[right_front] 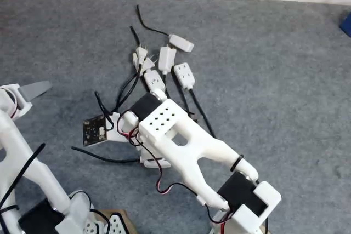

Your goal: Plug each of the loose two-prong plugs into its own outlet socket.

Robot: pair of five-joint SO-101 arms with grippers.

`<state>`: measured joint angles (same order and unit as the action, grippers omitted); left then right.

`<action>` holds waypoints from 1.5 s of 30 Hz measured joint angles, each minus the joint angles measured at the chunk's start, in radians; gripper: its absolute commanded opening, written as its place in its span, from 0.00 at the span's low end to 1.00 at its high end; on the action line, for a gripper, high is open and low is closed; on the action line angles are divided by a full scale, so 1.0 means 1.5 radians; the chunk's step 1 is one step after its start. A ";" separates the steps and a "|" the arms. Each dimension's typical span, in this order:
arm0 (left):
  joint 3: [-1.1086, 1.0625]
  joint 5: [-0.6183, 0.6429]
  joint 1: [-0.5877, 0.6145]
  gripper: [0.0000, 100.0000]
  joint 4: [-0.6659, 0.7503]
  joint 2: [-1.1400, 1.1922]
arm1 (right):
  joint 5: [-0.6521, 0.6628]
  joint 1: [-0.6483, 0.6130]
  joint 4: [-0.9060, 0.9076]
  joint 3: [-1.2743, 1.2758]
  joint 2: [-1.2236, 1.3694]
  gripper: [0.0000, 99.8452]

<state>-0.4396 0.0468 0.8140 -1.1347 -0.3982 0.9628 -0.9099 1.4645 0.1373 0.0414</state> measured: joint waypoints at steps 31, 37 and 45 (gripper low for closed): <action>0.000 0.000 0.000 0.51 0.000 0.000 | 0.025 0.020 0.021 0.032 -0.001 0.01; 0.000 0.000 0.000 0.51 0.000 0.000 | 0.025 0.016 0.092 -0.036 0.000 0.01; 0.000 0.000 0.000 0.51 0.000 0.000 | 0.025 0.016 0.110 -0.052 0.047 0.01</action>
<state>-0.4396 0.0468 0.8140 -1.1347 -0.3982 0.9996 -0.8853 1.6303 0.0591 0.1120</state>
